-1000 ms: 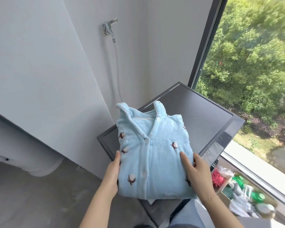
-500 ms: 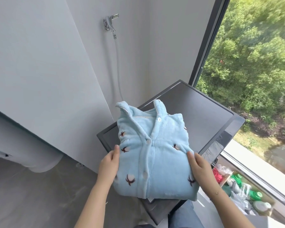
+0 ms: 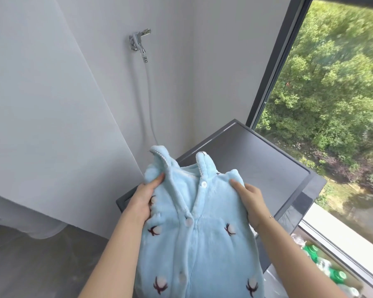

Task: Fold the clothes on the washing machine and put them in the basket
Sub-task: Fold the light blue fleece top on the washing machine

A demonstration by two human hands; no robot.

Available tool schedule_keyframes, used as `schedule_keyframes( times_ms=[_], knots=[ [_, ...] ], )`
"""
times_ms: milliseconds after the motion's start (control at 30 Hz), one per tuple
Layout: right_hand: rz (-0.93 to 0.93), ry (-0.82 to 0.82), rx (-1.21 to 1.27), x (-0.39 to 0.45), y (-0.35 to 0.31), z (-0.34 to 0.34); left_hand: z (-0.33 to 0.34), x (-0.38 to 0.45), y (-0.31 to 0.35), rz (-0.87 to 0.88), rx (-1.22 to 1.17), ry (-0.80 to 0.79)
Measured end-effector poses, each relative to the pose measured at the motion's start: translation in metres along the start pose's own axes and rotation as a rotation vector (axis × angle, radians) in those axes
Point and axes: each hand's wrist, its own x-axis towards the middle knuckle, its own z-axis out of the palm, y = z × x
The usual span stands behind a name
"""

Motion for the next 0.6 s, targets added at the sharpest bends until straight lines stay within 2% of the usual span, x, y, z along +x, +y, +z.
schedule_keyframes(
  times_ms=[133,267,333,400,500,533,600],
  knots=[
    [0.011,0.123,0.09,0.015,0.016,-0.009,0.0,0.025,-0.002,0.072,0.078,0.163],
    [0.066,0.168,-0.037,0.024,0.027,-0.009,-0.002,0.042,-0.015,0.061,0.206,0.261],
    [-0.064,0.286,-0.181,0.027,0.011,-0.009,-0.001,0.046,-0.004,0.134,0.242,0.353],
    [-0.257,0.349,-0.358,0.03,-0.017,-0.006,0.002,0.053,0.014,0.283,0.314,0.454],
    [-0.323,0.251,-0.585,0.039,-0.059,0.02,0.018,0.061,0.042,0.414,0.641,0.5],
    [-0.29,0.205,-0.701,0.045,-0.069,0.033,0.028,0.066,0.048,0.377,0.746,0.458],
    [-0.2,0.127,-0.963,0.057,-0.08,0.057,0.047,0.075,0.055,0.198,0.866,0.36]
  ],
)
